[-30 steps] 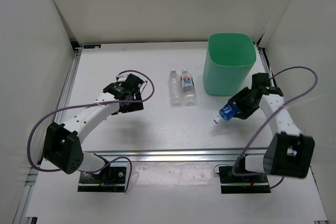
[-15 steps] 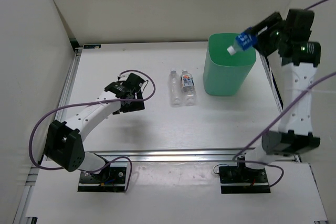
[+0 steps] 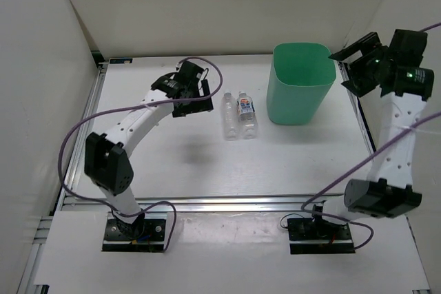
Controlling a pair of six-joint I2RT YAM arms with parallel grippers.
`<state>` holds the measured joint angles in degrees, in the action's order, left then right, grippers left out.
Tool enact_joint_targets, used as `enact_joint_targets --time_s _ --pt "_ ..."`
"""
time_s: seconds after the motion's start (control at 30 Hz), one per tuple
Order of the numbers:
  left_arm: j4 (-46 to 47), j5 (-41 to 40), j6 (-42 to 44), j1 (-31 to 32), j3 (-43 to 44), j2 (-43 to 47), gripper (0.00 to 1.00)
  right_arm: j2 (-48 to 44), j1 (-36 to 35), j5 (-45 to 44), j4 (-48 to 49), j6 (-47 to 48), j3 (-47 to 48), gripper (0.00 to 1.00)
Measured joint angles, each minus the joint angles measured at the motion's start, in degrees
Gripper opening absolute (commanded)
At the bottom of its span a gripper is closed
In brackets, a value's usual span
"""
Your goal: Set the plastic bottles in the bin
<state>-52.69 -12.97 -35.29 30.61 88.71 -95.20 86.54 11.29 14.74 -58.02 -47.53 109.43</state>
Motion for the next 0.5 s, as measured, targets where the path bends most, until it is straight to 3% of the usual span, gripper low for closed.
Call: enact_joint_targets --time_s 0.2,0.5 --pt "0.31 7.65 -0.74 -0.02 8.81 -15.04 1.0 -11.74 1.03 1.97 0.81 0.79 -7.85 1.0" --pt "-3.54 16.15 -2.62 -0.5 22.86 -32.59 1.0 -12.57 0.96 3.61 0.74 1.09 -13.73 1.0"
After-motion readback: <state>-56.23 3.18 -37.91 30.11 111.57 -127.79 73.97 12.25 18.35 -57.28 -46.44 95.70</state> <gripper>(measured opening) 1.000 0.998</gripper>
